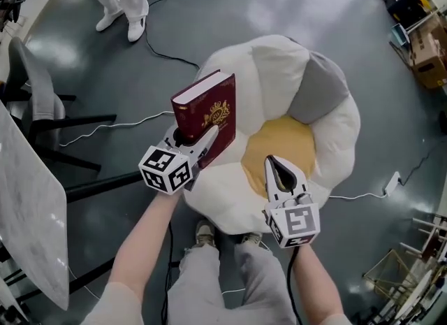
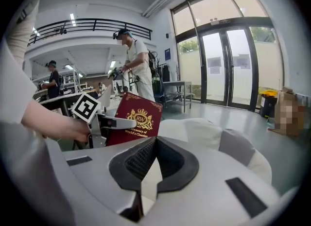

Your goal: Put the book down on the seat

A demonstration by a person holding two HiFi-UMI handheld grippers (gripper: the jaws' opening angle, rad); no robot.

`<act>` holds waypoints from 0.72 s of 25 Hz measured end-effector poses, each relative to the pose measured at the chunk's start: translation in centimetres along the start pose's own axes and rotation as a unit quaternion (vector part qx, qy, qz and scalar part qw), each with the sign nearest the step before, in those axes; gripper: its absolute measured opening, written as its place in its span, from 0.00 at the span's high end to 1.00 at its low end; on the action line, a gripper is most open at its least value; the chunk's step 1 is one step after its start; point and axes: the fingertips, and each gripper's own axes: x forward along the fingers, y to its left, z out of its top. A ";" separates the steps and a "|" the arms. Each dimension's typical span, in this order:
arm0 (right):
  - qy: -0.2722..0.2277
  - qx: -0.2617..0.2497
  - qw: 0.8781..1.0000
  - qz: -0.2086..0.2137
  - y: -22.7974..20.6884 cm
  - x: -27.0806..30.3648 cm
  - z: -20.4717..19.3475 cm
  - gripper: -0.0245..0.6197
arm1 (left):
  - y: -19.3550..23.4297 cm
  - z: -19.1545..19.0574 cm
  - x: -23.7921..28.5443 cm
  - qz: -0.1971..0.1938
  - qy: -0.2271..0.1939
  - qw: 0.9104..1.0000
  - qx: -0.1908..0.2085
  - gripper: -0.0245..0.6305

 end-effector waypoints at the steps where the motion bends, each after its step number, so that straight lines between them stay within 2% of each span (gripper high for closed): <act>1: 0.002 -0.001 1.000 0.008 0.2 0.5 -1.3 0.96 | 0.8 -1.8 0.7 0.004 0.009 1.000 -0.001 0.60; 6: -0.008 0.003 0.999 0.045 1.3 2.2 -4.7 0.96 | 4.2 -8.3 3.0 0.034 0.036 0.999 -0.012 0.60; 9: -0.005 -0.003 0.998 0.059 2.3 2.7 -6.2 0.96 | 5.7 -10.3 3.6 0.041 0.039 0.998 -0.030 0.60; 12: 0.002 0.001 0.998 0.065 2.7 3.3 -7.7 0.96 | 7.5 -11.0 3.9 0.064 0.039 0.996 -0.039 0.59; 14: 0.008 0.007 0.998 0.066 2.8 3.5 -8.7 0.96 | 8.0 -11.0 3.9 0.073 0.039 0.996 -0.026 0.57; 16: 0.014 0.012 0.997 0.071 3.0 3.6 -9.4 0.96 | 8.3 -10.8 3.6 0.085 0.040 0.996 0.012 0.53; 18: 0.023 0.017 0.997 0.075 3.2 3.5 -9.9 0.96 | 8.8 -10.8 3.0 0.103 0.042 0.993 0.031 0.48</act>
